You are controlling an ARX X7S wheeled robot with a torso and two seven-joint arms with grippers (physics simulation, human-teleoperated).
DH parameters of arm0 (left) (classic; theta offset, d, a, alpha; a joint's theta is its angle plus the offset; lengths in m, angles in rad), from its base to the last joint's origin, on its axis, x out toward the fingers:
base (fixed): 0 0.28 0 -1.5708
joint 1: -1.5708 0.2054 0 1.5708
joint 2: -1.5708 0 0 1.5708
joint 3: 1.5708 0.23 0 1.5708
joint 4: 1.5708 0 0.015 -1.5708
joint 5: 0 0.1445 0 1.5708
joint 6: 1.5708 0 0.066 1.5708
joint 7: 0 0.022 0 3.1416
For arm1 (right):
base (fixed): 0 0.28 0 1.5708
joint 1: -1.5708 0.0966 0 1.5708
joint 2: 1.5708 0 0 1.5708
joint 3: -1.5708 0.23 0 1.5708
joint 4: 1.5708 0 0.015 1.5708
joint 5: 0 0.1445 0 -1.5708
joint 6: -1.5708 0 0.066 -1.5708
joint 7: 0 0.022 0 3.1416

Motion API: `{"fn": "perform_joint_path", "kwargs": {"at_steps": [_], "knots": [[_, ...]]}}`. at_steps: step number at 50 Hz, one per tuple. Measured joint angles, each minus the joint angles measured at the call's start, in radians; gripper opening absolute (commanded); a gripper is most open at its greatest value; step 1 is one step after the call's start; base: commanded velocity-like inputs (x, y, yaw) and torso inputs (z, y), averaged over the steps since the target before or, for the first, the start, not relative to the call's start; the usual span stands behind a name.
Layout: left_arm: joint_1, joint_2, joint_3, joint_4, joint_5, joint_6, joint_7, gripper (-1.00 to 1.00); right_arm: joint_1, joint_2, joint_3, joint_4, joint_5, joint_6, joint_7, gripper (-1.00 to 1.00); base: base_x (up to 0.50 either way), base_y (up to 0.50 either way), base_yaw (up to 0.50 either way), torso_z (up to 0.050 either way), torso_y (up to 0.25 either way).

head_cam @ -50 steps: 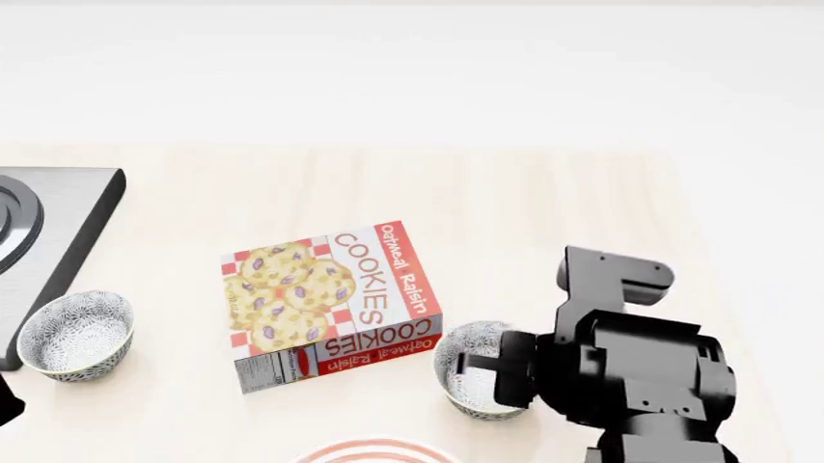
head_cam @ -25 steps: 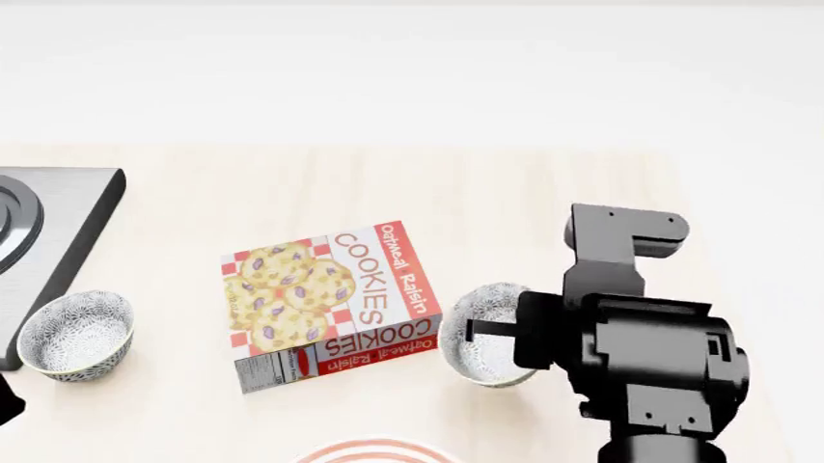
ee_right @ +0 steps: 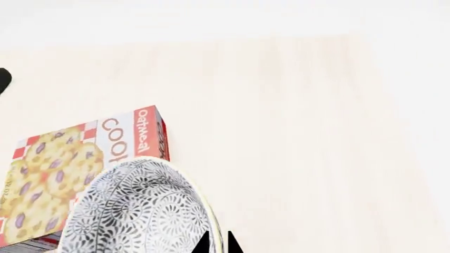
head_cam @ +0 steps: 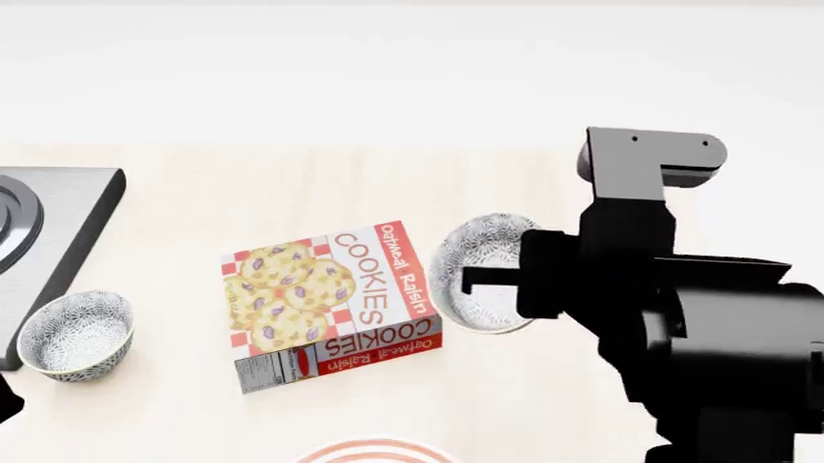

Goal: Pick the akita bowl next to the plate and place it on the plate.

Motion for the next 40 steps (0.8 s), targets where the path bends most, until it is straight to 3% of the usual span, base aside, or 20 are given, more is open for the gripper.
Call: {"fn": "perform_joint_path", "kwargs": {"at_steps": [10, 18, 27, 40], "knots": [[-0.002, 0.001, 0.004, -0.014, 0.004, 0.011, 0.005, 1.00, 0.017, 0.113, -0.009, -0.035, 0.588, 0.076, 0.401, -1.00, 0.00, 0.00, 0.00, 0.000, 0.000], [-0.002, 0.000, 0.005, -0.014, 0.003, 0.013, 0.003, 1.00, 0.011, 0.169, -0.027, -0.033, 0.927, 0.093, 0.627, -1.00, 0.00, 0.00, 0.00, 0.000, 0.000], [-0.001, -0.003, 0.006, -0.009, -0.002, 0.011, -0.003, 1.00, -0.018, 0.203, -0.045, -0.031, 1.144, 0.086, 0.743, -1.00, 0.00, 0.00, 0.00, 0.000, 0.001], [0.002, -0.006, 0.009, -0.001, -0.007, 0.009, -0.010, 1.00, -0.079, 0.230, -0.068, -0.033, 1.302, 0.067, 0.787, -1.00, 0.00, 0.00, 0.00, 0.000, 0.000]]}}
